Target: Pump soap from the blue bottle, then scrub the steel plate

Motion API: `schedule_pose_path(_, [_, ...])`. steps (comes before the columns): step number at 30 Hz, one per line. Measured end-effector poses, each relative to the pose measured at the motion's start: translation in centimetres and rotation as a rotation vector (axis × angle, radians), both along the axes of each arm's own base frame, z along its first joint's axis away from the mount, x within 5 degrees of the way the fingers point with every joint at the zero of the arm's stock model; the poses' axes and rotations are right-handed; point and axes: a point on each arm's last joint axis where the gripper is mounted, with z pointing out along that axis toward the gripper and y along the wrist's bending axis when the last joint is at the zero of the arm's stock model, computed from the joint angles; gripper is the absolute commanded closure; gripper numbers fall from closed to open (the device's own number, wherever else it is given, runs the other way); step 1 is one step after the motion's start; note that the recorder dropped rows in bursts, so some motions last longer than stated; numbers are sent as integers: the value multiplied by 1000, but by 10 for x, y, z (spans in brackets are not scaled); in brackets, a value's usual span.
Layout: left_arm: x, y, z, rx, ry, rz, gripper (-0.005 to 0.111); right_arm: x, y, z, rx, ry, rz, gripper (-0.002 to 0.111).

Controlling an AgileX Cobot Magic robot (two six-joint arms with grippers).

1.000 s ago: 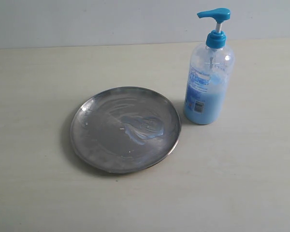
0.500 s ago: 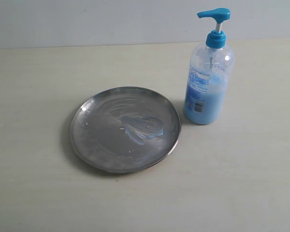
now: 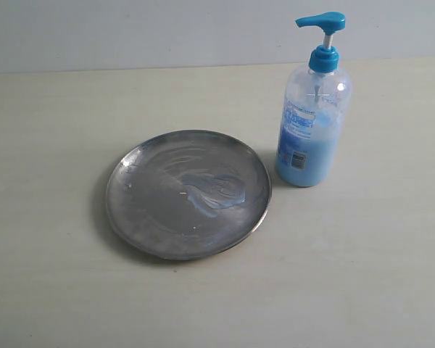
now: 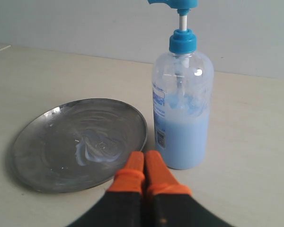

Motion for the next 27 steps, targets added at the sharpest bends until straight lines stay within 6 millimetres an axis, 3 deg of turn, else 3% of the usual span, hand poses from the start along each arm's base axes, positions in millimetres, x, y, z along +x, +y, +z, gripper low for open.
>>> schedule_pose_path(9, [0,0,0,0,0,0,106,-3,-4,3,22,-38,-28,108])
schedule_pose_path(21, [0,0,0,2,0,-1,106,-12,-32,-16,29,-110,-367,108])
schedule_pose_path(27, [0,0,0,2,0,-1,106,-15,-34,-17,37,-136,-402,108])
